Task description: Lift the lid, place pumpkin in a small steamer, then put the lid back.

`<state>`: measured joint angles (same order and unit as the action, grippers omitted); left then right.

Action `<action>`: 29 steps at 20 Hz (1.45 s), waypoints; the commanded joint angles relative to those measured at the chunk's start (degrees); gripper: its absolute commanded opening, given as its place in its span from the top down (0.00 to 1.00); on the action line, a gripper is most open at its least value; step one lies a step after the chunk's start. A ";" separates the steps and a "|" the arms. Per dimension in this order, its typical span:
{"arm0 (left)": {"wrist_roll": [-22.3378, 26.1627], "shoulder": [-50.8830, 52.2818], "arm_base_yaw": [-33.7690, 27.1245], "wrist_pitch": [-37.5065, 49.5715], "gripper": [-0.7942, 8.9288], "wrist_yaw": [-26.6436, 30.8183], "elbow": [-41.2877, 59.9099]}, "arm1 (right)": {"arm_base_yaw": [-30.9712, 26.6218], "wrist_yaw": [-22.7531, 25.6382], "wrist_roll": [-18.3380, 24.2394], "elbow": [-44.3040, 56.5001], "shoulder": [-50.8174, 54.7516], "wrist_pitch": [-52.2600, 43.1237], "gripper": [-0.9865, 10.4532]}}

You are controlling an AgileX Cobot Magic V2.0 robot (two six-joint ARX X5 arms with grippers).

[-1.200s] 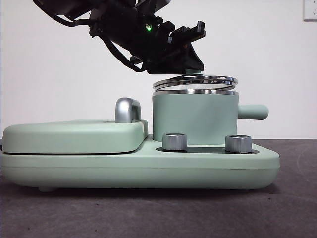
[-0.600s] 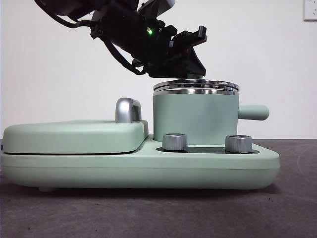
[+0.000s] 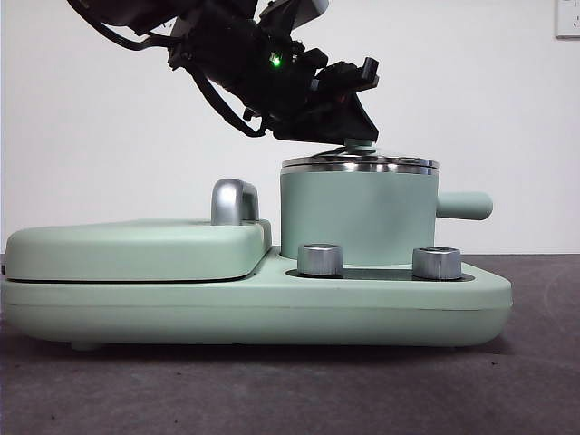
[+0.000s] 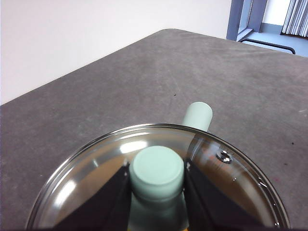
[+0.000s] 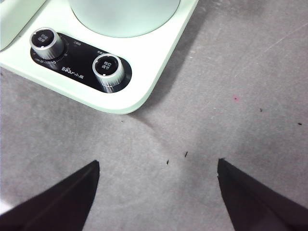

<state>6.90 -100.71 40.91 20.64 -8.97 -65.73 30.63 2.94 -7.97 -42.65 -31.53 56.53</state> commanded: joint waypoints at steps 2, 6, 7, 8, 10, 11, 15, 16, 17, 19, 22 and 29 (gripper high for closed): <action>1.01 -1.97 0.85 -1.46 0.91 -1.20 -0.50 | 0.26 0.13 -0.63 -0.37 -0.20 -0.33 0.58; 0.15 -1.84 0.81 -1.49 0.69 -1.18 -0.52 | 0.26 0.13 -0.63 -0.37 -0.20 -0.33 0.58; -0.57 -1.57 0.72 -1.49 0.66 -1.18 -0.52 | 0.26 0.13 -0.66 -0.37 -0.20 -0.33 0.58; -0.72 -1.16 0.72 -1.51 0.64 -1.18 -0.52 | 0.26 0.13 -0.66 -0.37 -0.20 -0.31 0.58; -1.42 0.39 0.70 -1.75 0.59 -1.18 -0.52 | 0.26 0.13 -0.63 -0.37 -0.20 -0.33 0.58; -1.81 1.57 0.68 -2.03 0.60 -1.18 -0.52 | 0.26 0.13 -0.63 -0.37 -0.20 -0.33 0.58; -5.77 8.07 -0.11 -9.14 0.60 -1.18 -0.52 | 0.26 0.11 -0.61 -0.37 -0.20 -0.37 0.58; -7.41 9.70 -0.50 -12.11 0.60 -1.18 -0.52 | 0.26 0.09 -0.61 -0.37 -0.20 -0.35 0.58; -9.49 11.72 -0.98 -16.13 0.60 -1.20 -0.52 | 0.26 0.09 -0.63 -0.37 -0.20 -0.35 0.58; -13.38 14.97 -2.08 -24.28 0.60 -1.20 -0.52 | 0.26 0.07 -0.61 -0.37 -0.20 -0.39 0.58; -15.54 19.10 -3.26 -36.61 0.60 -1.20 -0.42 | 0.26 -0.50 -0.02 -0.37 -0.22 -1.38 0.58; -17.53 31.26 -3.50 -40.81 0.60 -1.14 10.36 | 0.31 -4.87 1.11 -0.39 -5.60 -10.21 0.58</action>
<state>-9.61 -69.14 37.10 -20.27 -10.02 -55.27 30.63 -1.76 -7.31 -42.65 -36.77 46.87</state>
